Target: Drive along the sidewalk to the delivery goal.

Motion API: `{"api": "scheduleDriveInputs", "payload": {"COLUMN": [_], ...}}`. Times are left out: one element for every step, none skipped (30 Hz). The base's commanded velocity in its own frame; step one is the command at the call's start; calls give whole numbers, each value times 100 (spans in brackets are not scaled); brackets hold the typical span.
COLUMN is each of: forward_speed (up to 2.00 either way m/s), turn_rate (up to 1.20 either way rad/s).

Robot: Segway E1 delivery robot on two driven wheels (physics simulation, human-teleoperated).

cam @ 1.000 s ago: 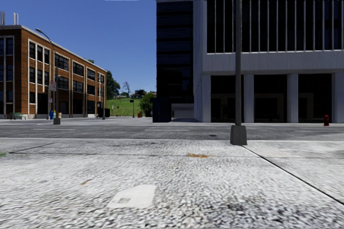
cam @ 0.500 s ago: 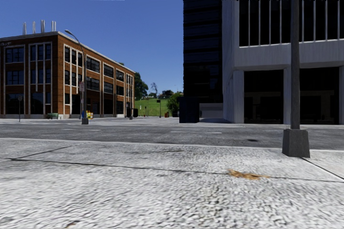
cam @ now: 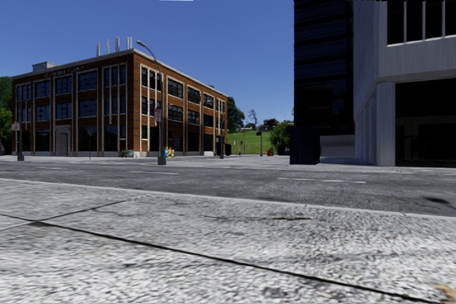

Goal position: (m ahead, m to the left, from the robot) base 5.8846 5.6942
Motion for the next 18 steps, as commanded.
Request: {"api": "scheduleDriveInputs", "payload": {"forward_speed": [183, 172, 165, 161, 161, 160, 160, 159, 159, 159, 143, 139, 137, 137, 136, 135, 135, 135], "turn_rate": [52, 53, 53, 54, 54, 54, 54, 55, 57, 58, 58, 59, 62, 62, 63, 66, 66, 67]}}
